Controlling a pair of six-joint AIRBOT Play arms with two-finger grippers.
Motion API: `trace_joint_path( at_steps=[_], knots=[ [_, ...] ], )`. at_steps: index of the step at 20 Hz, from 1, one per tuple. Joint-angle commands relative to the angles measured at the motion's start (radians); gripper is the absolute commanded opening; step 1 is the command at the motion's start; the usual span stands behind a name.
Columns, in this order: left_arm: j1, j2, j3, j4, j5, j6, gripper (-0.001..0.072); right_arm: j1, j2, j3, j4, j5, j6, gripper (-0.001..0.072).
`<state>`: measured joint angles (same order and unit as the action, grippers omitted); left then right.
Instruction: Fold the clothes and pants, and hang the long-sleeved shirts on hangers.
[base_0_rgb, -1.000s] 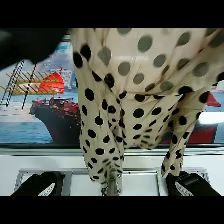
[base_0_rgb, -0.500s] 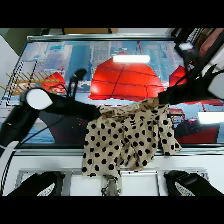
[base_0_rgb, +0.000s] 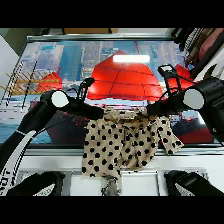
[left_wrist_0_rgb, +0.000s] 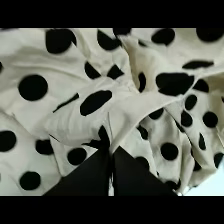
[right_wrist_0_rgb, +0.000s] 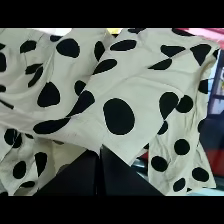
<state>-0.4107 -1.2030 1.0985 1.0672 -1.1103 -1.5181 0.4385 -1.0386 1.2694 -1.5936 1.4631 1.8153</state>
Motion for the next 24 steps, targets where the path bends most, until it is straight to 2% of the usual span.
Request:
trace_joint_path(
  at_steps=[1, 3, 5, 6, 7, 8, 13, 15, 18, 24],
  knots=[
    [0.046, -0.024, 0.035, 0.032, 0.033, 0.003, 0.0012, 0.040, -0.001, -0.019, 0.005, 0.010, 0.020, 0.0010],
    [0.055, -0.024, 0.030, 0.032, 0.034, 0.004, 0.0012, 0.041, -0.005, -0.029, 0.007, -0.025, 0.022, 0.0010],
    [0.047, -0.024, 0.018, 0.031, 0.032, 0.060, 0.0018, 0.041, -0.008, -0.029, 0.011, -0.055, 0.022, 0.0012],
    [0.039, -0.024, 0.013, 0.031, 0.032, 0.071, 0.0238, 0.041, -0.008, -0.029, 0.012, -0.062, 0.022, 0.0012],
    [0.039, -0.024, 0.009, 0.029, 0.037, 0.071, 0.0530, 0.041, -0.008, -0.029, 0.014, -0.068, 0.022, 0.0013],
    [0.039, -0.023, 0.010, 0.029, 0.039, 0.071, 0.0620, 0.041, -0.008, -0.029, 0.020, -0.072, 0.022, 0.0014],
    [0.138, 0.059, 0.011, 0.034, 0.053, 0.072, 0.0621, 0.041, -0.008, -0.029, 0.019, -0.071, 0.021, 0.0014],
    [0.235, 0.103, 0.011, 0.042, 0.055, 0.072, 0.0621, 0.041, -0.008, -0.029, 0.019, -0.071, 0.021, 0.0014],
    [0.430, 0.141, 0.011, 0.044, 0.087, 0.146, 0.0621, 0.041, -0.011, -0.029, 0.019, -0.071, 0.021, 0.0014],
    [0.741, 0.045, 0.012, 0.355, 0.192, 0.149, 0.0620, 0.041, -0.011, -0.029, 0.019, -0.071, 0.021, 0.0014]
  ],
)
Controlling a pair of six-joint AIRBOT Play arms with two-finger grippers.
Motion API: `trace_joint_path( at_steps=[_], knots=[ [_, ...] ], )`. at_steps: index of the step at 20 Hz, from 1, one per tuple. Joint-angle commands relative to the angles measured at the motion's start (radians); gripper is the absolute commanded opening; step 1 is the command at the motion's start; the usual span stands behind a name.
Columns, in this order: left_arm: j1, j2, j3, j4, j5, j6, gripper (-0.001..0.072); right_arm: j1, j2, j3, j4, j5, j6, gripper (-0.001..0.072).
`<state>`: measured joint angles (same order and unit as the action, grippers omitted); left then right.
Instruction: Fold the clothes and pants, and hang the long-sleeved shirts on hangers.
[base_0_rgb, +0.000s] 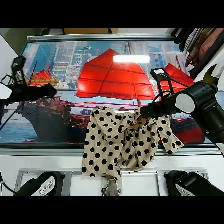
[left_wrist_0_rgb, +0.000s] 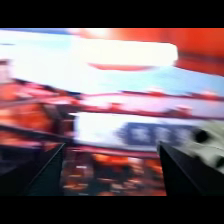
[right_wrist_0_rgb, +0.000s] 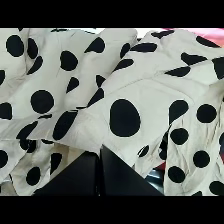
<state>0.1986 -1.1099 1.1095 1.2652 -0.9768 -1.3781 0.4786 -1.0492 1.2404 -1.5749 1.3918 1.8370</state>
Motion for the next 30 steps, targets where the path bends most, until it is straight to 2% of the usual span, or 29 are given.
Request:
trace_joint_path(
  at_steps=[1, 7, 13, 18, 22, 29, 30],
  knots=[
    [0.159, -0.083, 0.001, 0.200, 0.080, 0.009, 0.0621, 0.001, -0.001, 0.000, 0.000, 0.000, 0.000, 0.0014],
    [0.215, -0.396, 0.199, 0.375, 0.106, 0.000, 0.0620, 0.001, -0.003, 0.000, 0.000, 0.000, 0.000, 0.0014],
    [0.215, -0.665, 0.397, 0.571, 0.063, -0.021, 0.0621, 0.001, -0.007, 0.000, 0.000, 0.000, 0.000, 0.0014],
    [0.217, -0.832, 0.536, 0.602, 0.071, -0.035, 0.0620, 0.001, -0.008, 0.000, 0.000, 0.000, 0.000, 0.0014],
    [0.218, -0.915, 0.611, 0.602, 0.050, -0.035, 0.0620, 0.001, -0.010, 0.000, 0.000, 0.000, 0.000, 0.0014],
    [0.217, -0.914, 0.607, 0.603, 0.080, -0.070, 0.0614, 0.001, -0.010, 0.000, 0.000, 0.000, 0.000, 0.0014],
    [0.217, -0.914, 0.607, 0.603, 0.078, -0.069, 0.0455, 0.001, -0.010, 0.000, 0.000, 0.000, 0.000, 0.0014]
  ],
)
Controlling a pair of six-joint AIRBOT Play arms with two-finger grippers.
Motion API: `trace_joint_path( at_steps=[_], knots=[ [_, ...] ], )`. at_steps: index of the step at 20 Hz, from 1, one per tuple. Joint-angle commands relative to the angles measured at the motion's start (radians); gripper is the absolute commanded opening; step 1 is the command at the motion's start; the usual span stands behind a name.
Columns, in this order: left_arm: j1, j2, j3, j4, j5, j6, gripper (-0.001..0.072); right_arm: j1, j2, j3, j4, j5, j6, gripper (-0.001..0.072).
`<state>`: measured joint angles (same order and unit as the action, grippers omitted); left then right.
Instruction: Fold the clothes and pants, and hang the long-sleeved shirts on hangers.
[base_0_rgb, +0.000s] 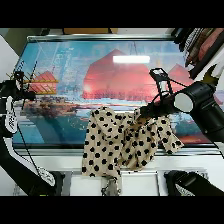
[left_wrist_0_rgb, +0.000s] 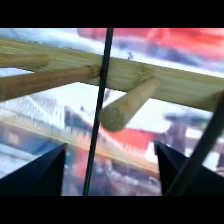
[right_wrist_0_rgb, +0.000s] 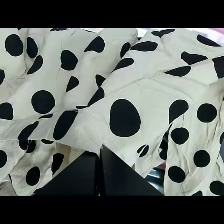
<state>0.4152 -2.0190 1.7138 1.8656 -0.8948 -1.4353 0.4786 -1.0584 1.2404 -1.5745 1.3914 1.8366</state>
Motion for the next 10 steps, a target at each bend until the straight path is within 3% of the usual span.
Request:
trace_joint_path(
  at_steps=[1, 4, 6, 10],
  knots=[
    [0.000, -0.005, 0.003, 0.002, -0.005, -0.013, 0.0367, 0.001, -0.001, 0.000, 0.000, 0.000, 0.000, 0.0014],
    [0.000, -0.005, 0.003, 0.002, -0.008, -0.013, 0.0361, 0.001, -0.001, 0.000, 0.000, 0.000, 0.000, 0.0014],
    [0.000, -0.003, 0.005, 0.002, -0.020, -0.016, 0.0046, 0.001, -0.001, 0.000, 0.000, 0.000, 0.000, 0.0014],
    [0.000, 0.012, 0.005, 0.002, -0.022, -0.017, 0.0011, 0.001, -0.001, 0.000, 0.000, 0.000, 0.000, 0.0014]
  ],
)
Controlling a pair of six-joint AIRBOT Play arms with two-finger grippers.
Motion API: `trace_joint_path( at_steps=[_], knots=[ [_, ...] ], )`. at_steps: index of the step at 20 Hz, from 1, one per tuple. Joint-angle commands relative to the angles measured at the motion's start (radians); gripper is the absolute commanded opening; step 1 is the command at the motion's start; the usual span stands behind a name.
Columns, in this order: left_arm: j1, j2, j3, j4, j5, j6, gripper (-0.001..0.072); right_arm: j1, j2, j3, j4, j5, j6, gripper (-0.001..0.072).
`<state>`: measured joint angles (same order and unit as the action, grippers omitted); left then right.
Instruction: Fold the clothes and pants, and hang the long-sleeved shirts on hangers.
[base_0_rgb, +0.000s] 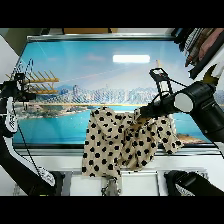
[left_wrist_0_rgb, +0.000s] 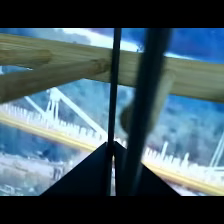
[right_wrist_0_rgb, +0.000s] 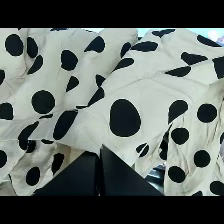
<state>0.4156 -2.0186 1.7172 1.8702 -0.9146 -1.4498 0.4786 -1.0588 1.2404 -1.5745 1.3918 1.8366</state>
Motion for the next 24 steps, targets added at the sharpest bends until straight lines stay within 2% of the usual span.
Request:
trace_joint_path(
  at_steps=[1, 5, 13, 15, 17, 20, 21, 23, 24],
  knots=[
    [0.000, 0.025, 0.002, -0.002, -0.002, -0.002, 0.0011, 0.001, 0.000, 0.000, 0.000, 0.000, 0.000, 0.0014],
    [-0.003, 0.132, 0.002, -0.005, -0.050, -0.002, 0.0011, 0.001, 0.000, 0.000, 0.000, 0.000, 0.000, 0.0014],
    [-0.109, 0.377, 0.002, -0.018, -0.298, 0.014, 0.0011, 0.001, -0.003, 0.000, 0.000, 0.000, 0.000, 0.0014],
    [-0.149, 0.428, 0.001, -0.098, -0.363, 0.049, 0.0011, 0.001, -0.003, 0.000, 0.000, 0.000, 0.000, 0.0014],
    [-0.187, 0.490, 0.001, -0.239, -0.413, 0.215, 0.0011, 0.001, -0.003, 0.000, 0.000, 0.000, 0.000, 0.0014],
    [-0.238, 0.592, 0.000, -0.493, -0.547, 0.572, 0.0011, 0.001, -0.003, 0.000, 0.000, 0.000, 0.000, 0.0014],
    [-0.246, 0.622, 0.001, -0.587, -0.617, 0.655, 0.0011, 0.001, -0.003, 0.000, 0.000, 0.000, 0.000, 0.0014],
    [-0.250, 0.657, 0.000, -0.782, -0.806, 0.743, 0.0011, 0.001, -0.003, 0.000, 0.000, 0.000, 0.000, 0.0014],
    [-0.250, 0.662, 0.000, -0.867, -0.899, 0.743, 0.0011, 0.001, -0.003, 0.000, 0.000, 0.000, 0.000, 0.0014]
  ],
)
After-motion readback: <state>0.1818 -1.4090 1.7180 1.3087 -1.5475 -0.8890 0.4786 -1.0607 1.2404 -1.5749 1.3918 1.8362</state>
